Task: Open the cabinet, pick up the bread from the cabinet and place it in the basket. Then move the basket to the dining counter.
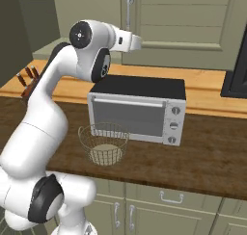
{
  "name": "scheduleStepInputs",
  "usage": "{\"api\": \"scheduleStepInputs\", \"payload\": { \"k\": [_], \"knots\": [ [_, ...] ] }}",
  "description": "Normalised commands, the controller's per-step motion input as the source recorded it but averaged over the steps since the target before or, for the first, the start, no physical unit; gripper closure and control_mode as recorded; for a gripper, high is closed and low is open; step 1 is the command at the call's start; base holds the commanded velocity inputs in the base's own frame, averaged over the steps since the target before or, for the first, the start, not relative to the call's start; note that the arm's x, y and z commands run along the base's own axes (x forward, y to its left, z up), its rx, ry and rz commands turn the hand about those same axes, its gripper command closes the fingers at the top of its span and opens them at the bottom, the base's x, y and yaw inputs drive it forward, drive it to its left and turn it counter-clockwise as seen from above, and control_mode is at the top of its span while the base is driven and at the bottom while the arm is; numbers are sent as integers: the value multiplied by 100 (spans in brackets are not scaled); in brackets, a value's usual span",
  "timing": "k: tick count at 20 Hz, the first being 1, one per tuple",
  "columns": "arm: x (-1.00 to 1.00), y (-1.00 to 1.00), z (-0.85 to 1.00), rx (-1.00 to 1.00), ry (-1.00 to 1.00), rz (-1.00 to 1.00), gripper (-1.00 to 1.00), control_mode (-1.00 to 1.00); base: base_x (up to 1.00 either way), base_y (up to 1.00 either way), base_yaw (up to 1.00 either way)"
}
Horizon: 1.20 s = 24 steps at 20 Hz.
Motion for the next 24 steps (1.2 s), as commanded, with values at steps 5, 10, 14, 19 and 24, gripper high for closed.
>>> {"api": "scheduleStepInputs", "payload": {
  "k": [5,10,14,19,24],
  "knots": [
    [57,-16,0,0,0,0,-100,-100,0,0,0],
    [59,-7,0,0,0,0,-100,-100,0,0,0],
    [53,-7,0,0,0,0,-100,-100,0,0,0],
    [48,-13,0,0,0,0,-100,-100,0,0,0],
    [46,-15,0,0,0,0,100,-100,0,0,0]
  ]
}}
